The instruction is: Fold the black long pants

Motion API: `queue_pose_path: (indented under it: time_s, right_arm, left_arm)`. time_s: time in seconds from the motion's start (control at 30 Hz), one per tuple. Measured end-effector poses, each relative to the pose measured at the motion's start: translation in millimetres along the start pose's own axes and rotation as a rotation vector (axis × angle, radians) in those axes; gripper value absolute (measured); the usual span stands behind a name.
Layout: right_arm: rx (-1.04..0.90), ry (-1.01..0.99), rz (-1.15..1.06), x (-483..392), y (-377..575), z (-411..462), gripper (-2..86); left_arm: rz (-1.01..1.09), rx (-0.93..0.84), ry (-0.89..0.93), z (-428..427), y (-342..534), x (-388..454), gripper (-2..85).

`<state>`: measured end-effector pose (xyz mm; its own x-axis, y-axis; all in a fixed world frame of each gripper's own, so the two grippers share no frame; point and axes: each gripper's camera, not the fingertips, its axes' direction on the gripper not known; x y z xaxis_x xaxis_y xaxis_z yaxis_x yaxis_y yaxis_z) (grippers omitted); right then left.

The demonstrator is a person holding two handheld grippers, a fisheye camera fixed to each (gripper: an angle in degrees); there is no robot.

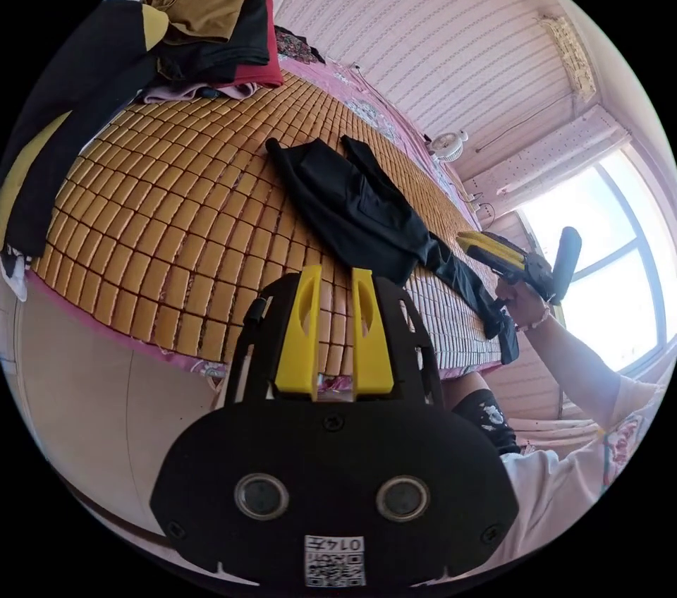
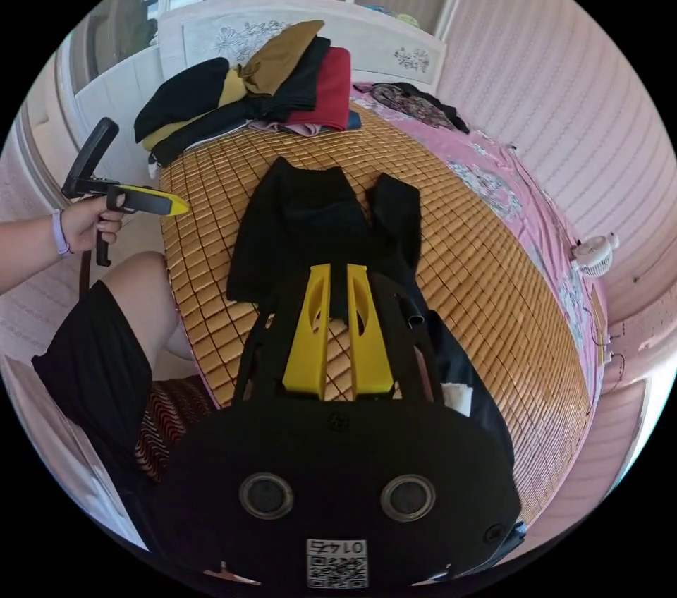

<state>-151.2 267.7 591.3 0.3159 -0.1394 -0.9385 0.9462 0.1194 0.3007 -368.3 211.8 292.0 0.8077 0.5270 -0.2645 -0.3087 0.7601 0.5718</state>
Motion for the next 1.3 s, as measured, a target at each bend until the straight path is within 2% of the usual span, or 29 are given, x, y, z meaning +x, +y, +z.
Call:
queue_pose_path:
  time_s: [0.13, 0.27, 0.43, 0.53, 0.6, 0.67, 0.8, 0.87, 1.0, 1.1, 1.17, 1.23, 1.3]
  right_arm:
    - [-0.073, -0.124, -0.121, -27, -61, 48, 6.5]
    - [-0.114, -0.107, -0.162, -37, -98, 86, 8.0]
    - [-0.190, -0.206, -0.048, -17, -118, 141, 8.7]
    - [-0.088, -0.324, 0.106, 15, -102, 140, 5.5]
    - [-0.092, -0.418, 0.187, 35, -93, 137, 3.5]
    - [-0.060, -0.417, 0.254, 53, -81, 123, 2.2]
    - [0.197, -0.444, 0.465, 104, -39, 51, 1.1]
    - [0.314, -0.437, 0.542, 127, -13, 11, 1.0]
    - [0.617, -0.372, 0.702, 183, 68, -95, 0.8]
    - [0.843, -0.212, 0.843, 221, 141, -194, 0.7]
    - [0.943, -0.060, 0.862, 239, 175, -271, 0.7]
    - [1.098, 0.144, 0.837, 258, 196, -397, 0.7]
    - [1.249, 0.238, 0.820, 263, 193, -497, 0.7]
  left_arm:
    - [-0.067, 0.041, 0.021, 16, -38, -23, 7.3]
    - [-0.096, 0.040, -0.012, 34, -71, -42, 9.4]
    - [-0.149, 0.000, -0.069, 52, -99, -63, 10.3]
    - [-0.080, -0.024, -0.133, 57, -104, -61, 6.4]
    - [-0.043, -0.055, -0.143, 59, -102, -59, 4.3]
    - [-0.010, -0.102, -0.152, 55, -97, -56, 0.0]
    - [0.127, 0.000, -0.132, 14, -77, -27, -0.8]
    - [0.241, 0.099, -0.057, -27, -51, 7, -0.9]
    - [0.494, 0.190, 0.034, -80, -9, 84, -1.0]
    - [0.664, 0.255, 0.216, -99, 16, 162, -1.0]
    - [0.831, 0.301, 0.430, -104, 31, 241, -1.0]
    - [0.945, 0.339, 0.584, -114, 35, 306, -1.0]
    - [0.999, 0.349, 0.764, -137, 28, 369, -1.0]
